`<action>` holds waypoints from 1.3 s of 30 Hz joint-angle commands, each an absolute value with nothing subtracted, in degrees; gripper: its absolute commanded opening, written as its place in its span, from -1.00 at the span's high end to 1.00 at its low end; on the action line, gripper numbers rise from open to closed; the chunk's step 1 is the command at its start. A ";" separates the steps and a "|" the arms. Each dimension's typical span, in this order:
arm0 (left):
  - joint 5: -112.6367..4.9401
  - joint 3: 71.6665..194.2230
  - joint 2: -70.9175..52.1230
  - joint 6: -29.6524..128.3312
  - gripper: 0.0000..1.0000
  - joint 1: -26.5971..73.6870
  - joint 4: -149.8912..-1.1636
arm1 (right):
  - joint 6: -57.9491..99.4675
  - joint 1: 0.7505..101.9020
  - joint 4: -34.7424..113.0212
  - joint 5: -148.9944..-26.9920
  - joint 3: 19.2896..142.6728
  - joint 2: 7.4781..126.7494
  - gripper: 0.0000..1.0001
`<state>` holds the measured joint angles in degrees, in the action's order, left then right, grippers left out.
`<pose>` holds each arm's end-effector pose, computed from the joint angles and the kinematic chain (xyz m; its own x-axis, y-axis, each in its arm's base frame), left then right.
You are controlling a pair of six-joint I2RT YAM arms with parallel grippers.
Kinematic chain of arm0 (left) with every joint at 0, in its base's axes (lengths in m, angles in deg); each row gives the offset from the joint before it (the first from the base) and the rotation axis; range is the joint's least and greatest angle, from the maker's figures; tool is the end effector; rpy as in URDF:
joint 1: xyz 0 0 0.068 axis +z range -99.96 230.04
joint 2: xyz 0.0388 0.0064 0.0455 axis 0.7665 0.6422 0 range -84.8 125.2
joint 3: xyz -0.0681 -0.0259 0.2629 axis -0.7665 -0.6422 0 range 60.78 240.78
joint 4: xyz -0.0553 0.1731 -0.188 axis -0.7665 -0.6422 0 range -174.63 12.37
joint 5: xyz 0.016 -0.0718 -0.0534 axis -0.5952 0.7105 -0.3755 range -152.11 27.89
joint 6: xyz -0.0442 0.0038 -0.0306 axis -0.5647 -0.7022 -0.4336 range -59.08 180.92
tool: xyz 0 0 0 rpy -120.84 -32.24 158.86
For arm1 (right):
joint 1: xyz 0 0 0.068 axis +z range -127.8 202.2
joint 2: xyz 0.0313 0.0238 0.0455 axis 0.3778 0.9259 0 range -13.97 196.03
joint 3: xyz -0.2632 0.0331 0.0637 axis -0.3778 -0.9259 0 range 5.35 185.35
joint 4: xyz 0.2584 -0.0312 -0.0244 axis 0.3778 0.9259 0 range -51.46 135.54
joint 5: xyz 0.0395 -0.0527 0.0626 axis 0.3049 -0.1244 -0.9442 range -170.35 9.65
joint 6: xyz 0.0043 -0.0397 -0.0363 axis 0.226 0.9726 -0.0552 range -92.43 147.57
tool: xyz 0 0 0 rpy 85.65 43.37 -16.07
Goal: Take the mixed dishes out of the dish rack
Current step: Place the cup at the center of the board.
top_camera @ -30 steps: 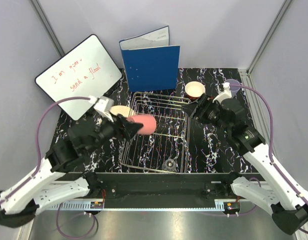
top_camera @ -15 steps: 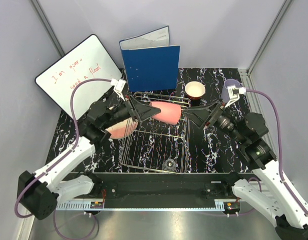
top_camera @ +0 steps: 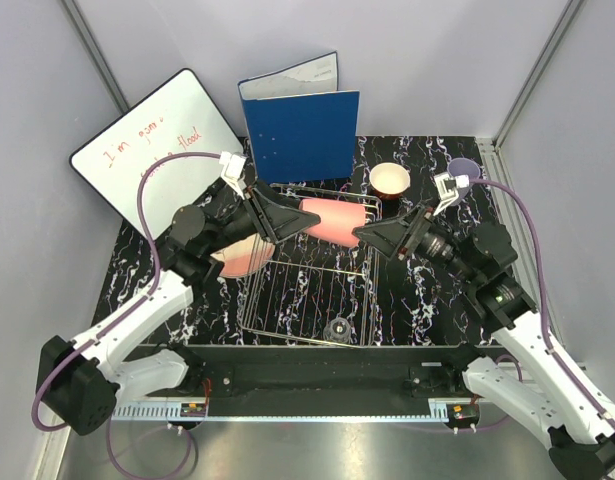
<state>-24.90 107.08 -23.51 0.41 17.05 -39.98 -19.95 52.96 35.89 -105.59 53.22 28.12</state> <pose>0.1894 -0.1487 0.3791 -0.6258 -0.4202 -0.6571 0.7252 -0.0033 -0.6886 0.1356 0.0983 0.3904 -0.5234 0.4648 -0.7141 -0.6501 0.3239 0.6873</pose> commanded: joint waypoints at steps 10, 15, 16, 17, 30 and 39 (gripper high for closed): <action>-22.21 109.20 -17.40 -1.75 1.00 14.80 -30.87 | -24.02 56.12 24.83 -111.29 54.13 35.78 0.94; -24.39 109.81 -20.71 2.97 -0.45 15.15 -37.51 | -17.98 56.13 35.78 -102.69 56.67 31.22 1.00; -25.27 110.17 -21.86 4.48 -0.76 15.41 -40.42 | -16.65 56.13 38.08 -100.76 57.63 30.43 1.00; -26.50 111.04 -23.00 7.71 -0.98 15.59 -46.72 | -13.76 56.13 44.02 -96.91 60.25 29.20 1.00; -49.18 112.55 -38.31 17.51 -0.98 21.13 -83.16 | -4.30 41.49 96.60 -57.03 116.84 67.73 1.00; -48.93 107.19 -40.86 16.10 -0.98 21.22 -87.03 | -16.46 22.56 117.72 -67.86 164.66 104.40 1.00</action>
<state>-47.87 108.94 -39.24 16.06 21.09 -85.34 -10.34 28.13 102.53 -64.43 149.96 97.08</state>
